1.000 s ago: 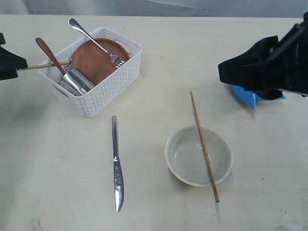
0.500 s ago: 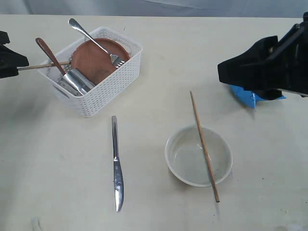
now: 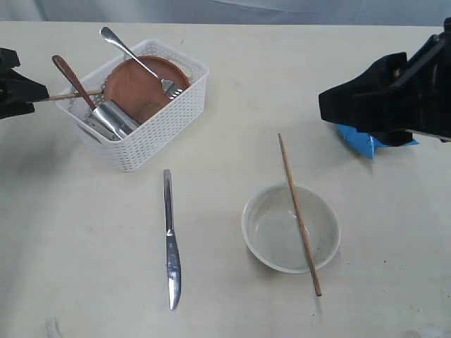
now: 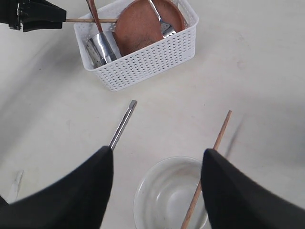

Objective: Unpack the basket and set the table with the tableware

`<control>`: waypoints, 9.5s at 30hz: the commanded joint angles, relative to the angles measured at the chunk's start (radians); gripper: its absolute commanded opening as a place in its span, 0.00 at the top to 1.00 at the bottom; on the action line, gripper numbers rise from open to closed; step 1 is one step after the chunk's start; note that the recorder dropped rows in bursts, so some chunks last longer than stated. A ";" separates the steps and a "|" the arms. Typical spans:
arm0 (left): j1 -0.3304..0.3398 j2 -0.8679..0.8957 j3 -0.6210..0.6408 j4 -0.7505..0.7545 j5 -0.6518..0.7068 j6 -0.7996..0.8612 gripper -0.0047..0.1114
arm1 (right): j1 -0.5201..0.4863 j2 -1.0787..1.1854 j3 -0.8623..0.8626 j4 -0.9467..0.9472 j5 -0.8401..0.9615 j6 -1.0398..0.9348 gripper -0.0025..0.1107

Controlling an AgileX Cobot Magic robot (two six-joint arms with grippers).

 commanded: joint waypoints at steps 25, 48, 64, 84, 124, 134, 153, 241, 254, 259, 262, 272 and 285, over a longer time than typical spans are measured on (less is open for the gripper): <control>-0.005 0.006 -0.012 0.026 0.001 0.008 0.94 | 0.000 0.002 -0.003 0.007 -0.010 -0.005 0.51; -0.005 -0.037 -0.066 0.184 0.060 -0.163 0.96 | 0.000 0.002 -0.003 0.007 -0.010 -0.009 0.51; -0.005 -0.153 -0.116 0.388 0.105 -0.348 0.96 | 0.000 0.002 -0.003 0.004 -0.010 -0.023 0.51; -0.003 -0.270 -0.191 0.544 0.141 -0.508 0.96 | 0.000 0.002 -0.003 0.004 -0.010 -0.049 0.51; -0.003 -0.311 -0.688 0.741 0.422 -0.621 0.96 | 0.000 0.002 -0.003 0.004 -0.014 -0.052 0.51; -0.042 -0.311 -0.735 0.688 0.461 -0.595 0.96 | -0.002 0.002 -0.003 -0.161 0.054 -0.016 0.51; -0.544 -0.027 -0.735 0.543 0.461 -0.563 0.96 | 0.000 0.010 -0.106 -0.115 0.207 -0.231 0.51; -0.316 -0.150 -0.800 0.446 0.417 -0.471 0.96 | -0.115 0.357 0.023 0.116 0.157 0.096 0.98; -0.316 -0.200 -0.614 0.317 0.314 -0.389 0.96 | 0.085 0.395 0.090 0.064 0.010 0.331 0.98; -0.316 -0.200 -0.614 0.312 0.310 -0.389 0.96 | 0.138 0.459 0.090 0.064 -0.034 0.333 0.98; -0.316 -0.200 -0.614 0.312 0.310 -0.393 0.96 | 0.155 0.499 0.090 0.064 -0.062 0.341 0.98; -0.316 -0.200 -0.614 0.312 0.312 -0.393 0.96 | 0.155 0.578 0.090 0.045 -0.064 0.339 0.98; -0.316 -0.200 -0.614 0.312 0.313 -0.393 0.96 | 0.152 0.635 0.090 0.036 -0.092 0.360 0.98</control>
